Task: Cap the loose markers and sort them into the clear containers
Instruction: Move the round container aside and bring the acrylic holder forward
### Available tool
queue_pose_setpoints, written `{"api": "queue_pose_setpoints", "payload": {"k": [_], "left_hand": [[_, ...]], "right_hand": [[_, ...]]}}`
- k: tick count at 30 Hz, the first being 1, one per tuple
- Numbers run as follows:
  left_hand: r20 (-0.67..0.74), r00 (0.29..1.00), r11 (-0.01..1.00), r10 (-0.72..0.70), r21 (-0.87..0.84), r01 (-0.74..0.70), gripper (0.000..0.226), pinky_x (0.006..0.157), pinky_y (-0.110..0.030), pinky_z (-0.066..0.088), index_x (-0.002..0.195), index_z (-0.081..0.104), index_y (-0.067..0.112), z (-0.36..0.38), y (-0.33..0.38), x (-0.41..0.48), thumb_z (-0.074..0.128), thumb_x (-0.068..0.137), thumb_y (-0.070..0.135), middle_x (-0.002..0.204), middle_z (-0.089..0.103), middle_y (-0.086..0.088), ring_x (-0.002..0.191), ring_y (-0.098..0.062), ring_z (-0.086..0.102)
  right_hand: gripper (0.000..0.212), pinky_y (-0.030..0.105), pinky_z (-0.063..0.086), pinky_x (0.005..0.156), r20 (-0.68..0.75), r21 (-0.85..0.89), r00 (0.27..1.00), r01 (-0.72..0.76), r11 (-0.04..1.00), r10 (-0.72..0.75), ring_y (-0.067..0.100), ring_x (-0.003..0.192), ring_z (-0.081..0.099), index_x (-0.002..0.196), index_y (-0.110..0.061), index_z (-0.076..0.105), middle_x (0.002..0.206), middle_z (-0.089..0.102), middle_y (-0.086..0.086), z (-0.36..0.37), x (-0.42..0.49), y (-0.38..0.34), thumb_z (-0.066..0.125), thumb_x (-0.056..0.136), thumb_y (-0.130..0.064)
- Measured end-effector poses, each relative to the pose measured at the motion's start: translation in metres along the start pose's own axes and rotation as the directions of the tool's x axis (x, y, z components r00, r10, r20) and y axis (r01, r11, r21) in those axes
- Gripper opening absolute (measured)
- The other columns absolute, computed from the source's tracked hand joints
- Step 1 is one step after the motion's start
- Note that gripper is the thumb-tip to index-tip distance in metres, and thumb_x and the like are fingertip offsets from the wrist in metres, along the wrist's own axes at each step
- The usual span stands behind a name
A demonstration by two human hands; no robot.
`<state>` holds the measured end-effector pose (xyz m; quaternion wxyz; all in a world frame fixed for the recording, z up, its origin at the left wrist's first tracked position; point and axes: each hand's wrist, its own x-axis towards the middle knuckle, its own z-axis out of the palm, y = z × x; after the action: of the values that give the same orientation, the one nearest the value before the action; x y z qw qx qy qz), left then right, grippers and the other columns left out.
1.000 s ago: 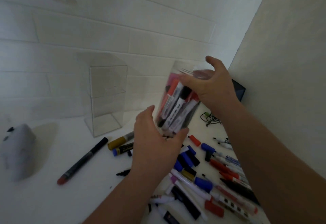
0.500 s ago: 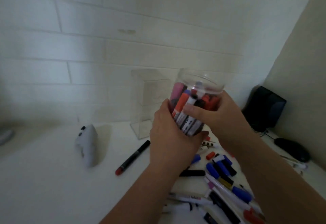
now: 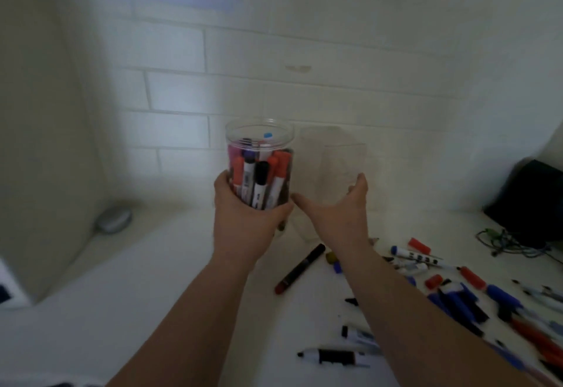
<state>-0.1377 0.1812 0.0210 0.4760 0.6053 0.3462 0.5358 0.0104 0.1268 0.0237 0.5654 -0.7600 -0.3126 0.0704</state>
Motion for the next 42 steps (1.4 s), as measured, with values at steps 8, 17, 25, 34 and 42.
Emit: {"api": "queue_pose_setpoints", "payload": {"k": [8, 17, 25, 34, 42], "left_hand": [[0.117, 0.992, 0.998, -0.042, 0.04, 0.038, 0.094, 0.065, -0.006, 0.05, 0.133, 0.038, 0.019, 0.012, -0.011, 0.028, 0.095, 0.06, 0.014, 0.115, 0.059, 0.01, 0.095, 0.007, 0.06], [0.211, 0.961, 0.953, -0.177, 0.281, 0.114, 0.085, 0.062, -0.012, 0.042, 0.116, 0.035, 0.021, 0.047, -0.03, 0.046, 0.096, 0.059, 0.013, 0.097, 0.048, 0.015, 0.083, -0.004, 0.054], [-0.035, 0.996, 0.919, -0.077, 0.385, 0.085, 0.122, 0.117, -0.053, 0.031, 0.155, 0.018, 0.018, 0.043, -0.005, 0.027, 0.093, 0.062, 0.041, 0.155, 0.03, -0.009, 0.143, -0.028, 0.033], [0.316, 0.947, 0.775, 0.06, 0.583, -0.243, 0.023, 0.072, -0.034, 0.044, 0.097, 0.059, 0.022, 0.074, 0.027, -0.023, 0.071, 0.088, 0.04, 0.085, 0.063, 0.003, 0.077, -0.016, 0.059], [0.522, 0.852, 0.789, -0.031, 0.536, -0.3, 0.014, 0.066, -0.024, 0.045, 0.082, 0.061, 0.031, 0.135, 0.039, -0.044, 0.072, 0.087, 0.037, 0.082, 0.062, 0.015, 0.078, -0.004, 0.058]], "right_hand": [[0.11, 0.034, 0.049, 0.098, -0.209, 0.026, 0.978, -0.008, 1.0, 0.014, 0.016, 0.118, 0.053, 0.15, -0.019, 0.025, 0.129, 0.051, 0.001, -0.013, 0.024, 0.003, 0.088, 0.064, -0.047], [0.105, 0.027, 0.042, 0.087, -0.293, 0.032, 0.956, 0.02, 0.999, -0.01, 0.016, 0.116, 0.053, 0.147, -0.02, 0.027, 0.127, 0.051, 0.001, -0.086, 0.04, 0.011, 0.089, 0.067, -0.047], [0.101, 0.018, 0.04, 0.084, -0.275, 0.007, 0.953, 0.132, 0.991, -0.124, 0.009, 0.112, 0.053, 0.144, -0.023, 0.031, 0.124, 0.052, -0.005, -0.126, 0.038, 0.014, 0.09, 0.065, -0.046], [0.109, 0.032, 0.044, 0.103, -0.397, -0.076, 0.918, -0.019, 0.997, -0.013, 0.018, 0.123, 0.049, 0.146, -0.015, 0.026, 0.139, 0.047, 0.008, -0.22, 0.083, 0.066, 0.092, 0.064, -0.042], [0.109, 0.042, 0.048, 0.104, -0.431, -0.121, 0.9, -0.135, 0.983, 0.071, 0.023, 0.126, 0.051, 0.142, -0.02, 0.027, 0.141, 0.048, 0.007, -0.217, 0.085, 0.111, 0.088, 0.059, -0.056]]}}
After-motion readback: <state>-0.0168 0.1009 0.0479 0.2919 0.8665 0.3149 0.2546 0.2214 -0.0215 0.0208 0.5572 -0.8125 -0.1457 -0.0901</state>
